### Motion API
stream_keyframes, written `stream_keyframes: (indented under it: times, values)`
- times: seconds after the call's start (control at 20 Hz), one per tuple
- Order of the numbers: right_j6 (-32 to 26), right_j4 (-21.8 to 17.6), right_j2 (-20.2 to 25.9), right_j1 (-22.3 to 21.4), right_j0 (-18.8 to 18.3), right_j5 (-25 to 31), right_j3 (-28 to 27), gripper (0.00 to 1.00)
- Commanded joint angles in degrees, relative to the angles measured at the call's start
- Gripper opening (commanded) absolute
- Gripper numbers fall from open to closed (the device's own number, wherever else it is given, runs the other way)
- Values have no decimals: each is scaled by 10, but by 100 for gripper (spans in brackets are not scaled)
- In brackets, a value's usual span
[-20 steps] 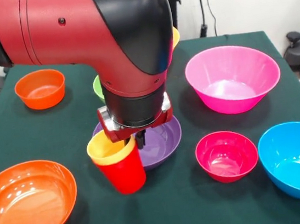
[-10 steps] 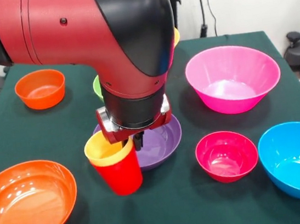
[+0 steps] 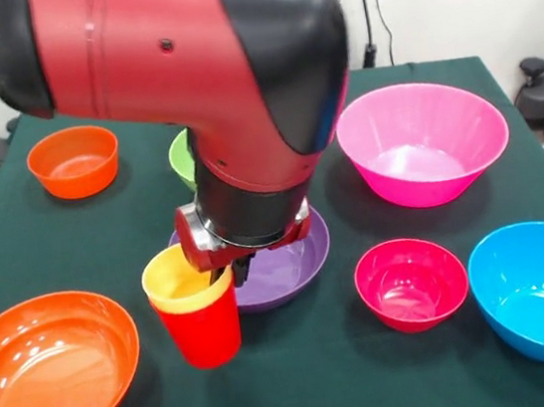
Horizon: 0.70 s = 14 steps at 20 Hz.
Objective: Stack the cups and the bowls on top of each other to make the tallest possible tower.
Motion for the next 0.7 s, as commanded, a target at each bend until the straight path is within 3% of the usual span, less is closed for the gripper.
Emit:
stream_keyframes:
  times: [0.05, 0.25, 0.7]
  values:
    - [-19, -56, -6, 28, 36, -29, -33, 0]
    - [1, -63, -18, 32, 54, -30, -38, 0]
    - [-31, -70, -28, 47, 76, -11, -76, 0]
